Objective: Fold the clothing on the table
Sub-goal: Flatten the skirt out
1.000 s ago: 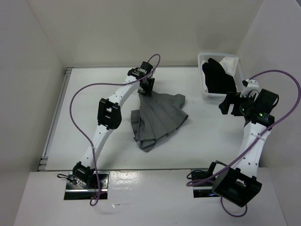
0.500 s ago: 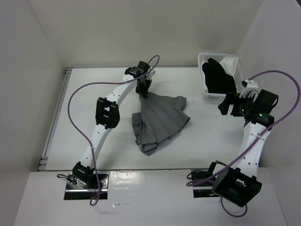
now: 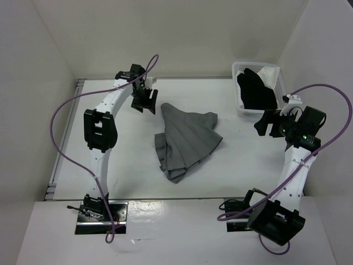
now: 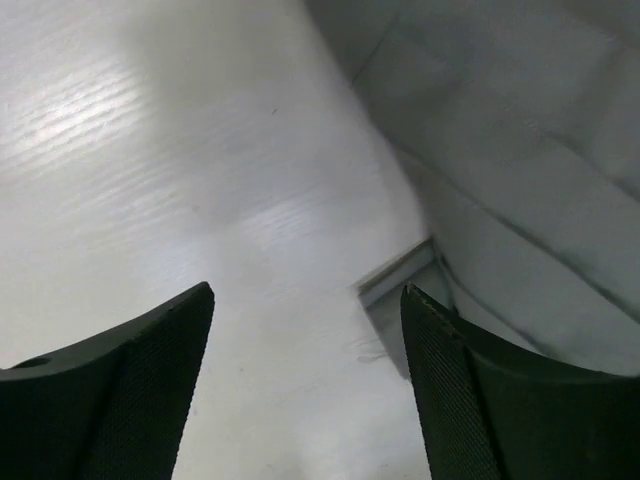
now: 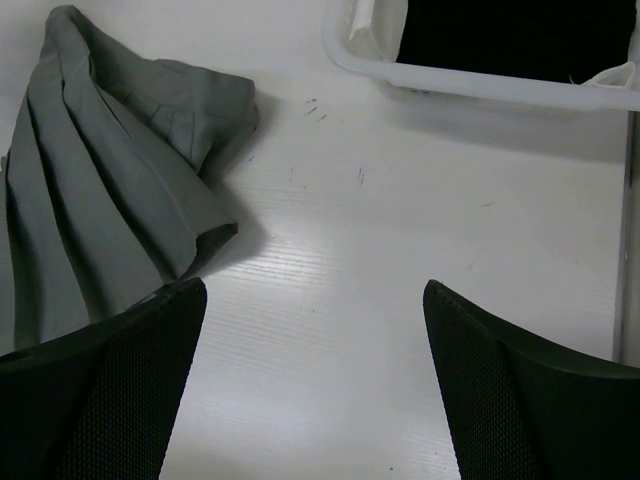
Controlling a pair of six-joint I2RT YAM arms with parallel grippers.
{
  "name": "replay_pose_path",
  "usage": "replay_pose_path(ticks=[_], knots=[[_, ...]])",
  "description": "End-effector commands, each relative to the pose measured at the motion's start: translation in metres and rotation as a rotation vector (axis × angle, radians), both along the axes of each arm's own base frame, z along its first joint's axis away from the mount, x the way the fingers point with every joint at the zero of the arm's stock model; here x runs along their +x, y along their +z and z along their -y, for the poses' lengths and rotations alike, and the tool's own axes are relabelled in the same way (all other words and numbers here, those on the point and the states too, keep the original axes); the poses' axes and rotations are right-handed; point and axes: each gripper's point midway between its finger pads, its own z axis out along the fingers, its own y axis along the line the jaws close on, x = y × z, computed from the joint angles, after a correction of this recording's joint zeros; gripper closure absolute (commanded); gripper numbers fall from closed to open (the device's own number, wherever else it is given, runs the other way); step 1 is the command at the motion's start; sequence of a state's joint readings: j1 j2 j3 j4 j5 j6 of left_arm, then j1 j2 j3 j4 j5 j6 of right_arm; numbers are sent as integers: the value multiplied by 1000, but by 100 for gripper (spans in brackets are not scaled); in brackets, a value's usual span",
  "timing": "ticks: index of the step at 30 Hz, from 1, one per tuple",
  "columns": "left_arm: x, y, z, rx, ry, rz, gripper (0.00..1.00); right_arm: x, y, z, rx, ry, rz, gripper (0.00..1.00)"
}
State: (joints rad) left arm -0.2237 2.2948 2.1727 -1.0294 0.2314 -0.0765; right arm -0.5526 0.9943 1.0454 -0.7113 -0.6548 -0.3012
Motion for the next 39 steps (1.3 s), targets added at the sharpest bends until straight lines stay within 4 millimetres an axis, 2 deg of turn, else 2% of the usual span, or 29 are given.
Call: replay_pose_path(ticks=[1, 2, 3, 4, 5, 7, 8, 10, 11, 13, 14, 15, 17, 18, 20, 24, 25, 31, 34, 39], knots=[[13, 48, 33, -104, -60, 130, 16, 0, 9, -3, -9, 16, 49, 8], [17, 51, 37, -127, -28, 118, 10, 0, 9, -4, -5, 23, 52, 8], [23, 43, 40, -130, -13, 101, 6, 3, 8, -3, -4, 23, 50, 8], [35, 51, 38, -78, 31, 154, 2, 3, 8, -3, -4, 23, 50, 8], [36, 42, 50, -63, 22, 151, 1, 3, 8, -3, -4, 23, 50, 8], [46, 52, 64, -71, 24, 199, 1, 3, 8, -3, -4, 23, 50, 8], [48, 42, 68, -46, 36, 193, 1, 2, 7, -3, 1, 23, 43, 8], [48, 39, 88, -65, 12, 197, 2, 1, 6, -1, -5, 13, 39, 8], [45, 30, 103, -77, -16, 186, 2, 0, 4, -1, -5, 6, 28, 8], [41, 22, 118, -95, -60, 173, 3, -2, 2, 0, -5, -4, 14, 8], [35, 7, 126, -97, -108, 142, 5, -2, 2, 0, -5, -4, 14, 8], [30, 6, 140, -115, -152, 146, 5, -3, -1, 2, -6, -13, 2, 8], [18, -13, 150, -112, -198, 97, 7, -3, -1, 2, -6, -13, 2, 8], [15, -11, 160, -109, -239, 114, 9, -3, -1, 2, -6, -13, 2, 8], [8, -21, 168, -99, -267, 96, 9, -4, -1, 5, -14, -18, 3, 8], [-6, -17, 188, -88, -333, 115, 9, -6, -6, 3, -4, -18, -12, 8], [-6, -19, 185, -68, -324, 113, 9, -6, -6, 3, -4, -18, -12, 8], [-16, -21, 194, -32, -367, 120, 9, -6, -9, 3, 1, -18, -20, 8], [-35, -38, 192, 7, -451, 64, 12, -6, -6, 3, -9, -18, -4, 8], [-54, -67, 170, 97, -488, -44, 19, -6, -6, 3, -9, -18, -4, 8]])
